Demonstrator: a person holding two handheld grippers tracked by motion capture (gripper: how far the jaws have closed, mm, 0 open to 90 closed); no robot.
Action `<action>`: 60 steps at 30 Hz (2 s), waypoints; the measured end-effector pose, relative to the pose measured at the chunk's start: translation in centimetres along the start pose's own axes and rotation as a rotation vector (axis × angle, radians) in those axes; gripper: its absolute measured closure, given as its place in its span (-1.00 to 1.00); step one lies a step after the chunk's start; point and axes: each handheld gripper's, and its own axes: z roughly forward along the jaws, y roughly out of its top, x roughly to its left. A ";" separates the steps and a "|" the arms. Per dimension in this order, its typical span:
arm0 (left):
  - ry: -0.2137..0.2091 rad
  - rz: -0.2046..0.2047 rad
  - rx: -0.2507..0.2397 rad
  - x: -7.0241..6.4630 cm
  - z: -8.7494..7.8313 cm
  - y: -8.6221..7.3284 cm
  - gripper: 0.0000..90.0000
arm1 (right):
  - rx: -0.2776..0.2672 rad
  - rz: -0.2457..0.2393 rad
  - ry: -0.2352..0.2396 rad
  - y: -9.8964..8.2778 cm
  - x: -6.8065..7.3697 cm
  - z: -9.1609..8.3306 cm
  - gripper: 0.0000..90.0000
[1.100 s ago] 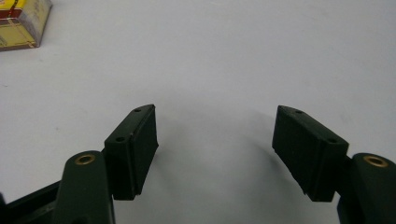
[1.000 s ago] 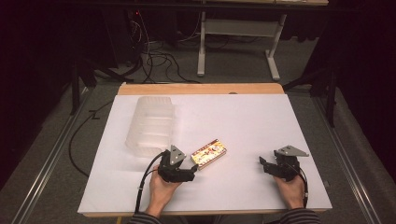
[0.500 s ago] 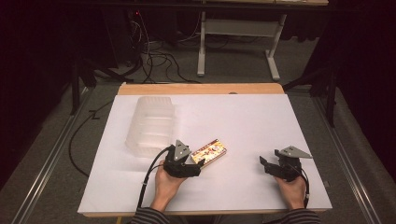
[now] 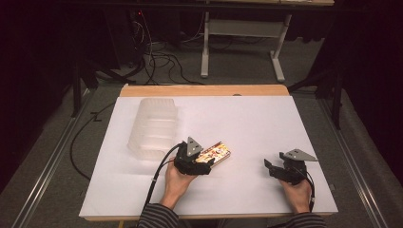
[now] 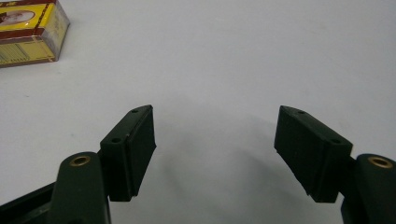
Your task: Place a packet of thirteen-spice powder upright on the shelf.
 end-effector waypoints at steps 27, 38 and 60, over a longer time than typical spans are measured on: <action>-0.008 0.054 0.132 -0.4 4.7 1.9 -0.57 | 0.005 -0.011 -0.006 0.0 0.1 0.0 -0.32; -0.021 0.075 0.180 -1.0 6.4 2.5 -0.57 | 0.005 -0.009 -0.007 0.0 0.1 0.0 -0.32; -0.014 0.109 0.204 -1.2 7.0 2.2 -0.29 | 0.008 -0.019 -0.012 0.0 0.2 0.1 -0.31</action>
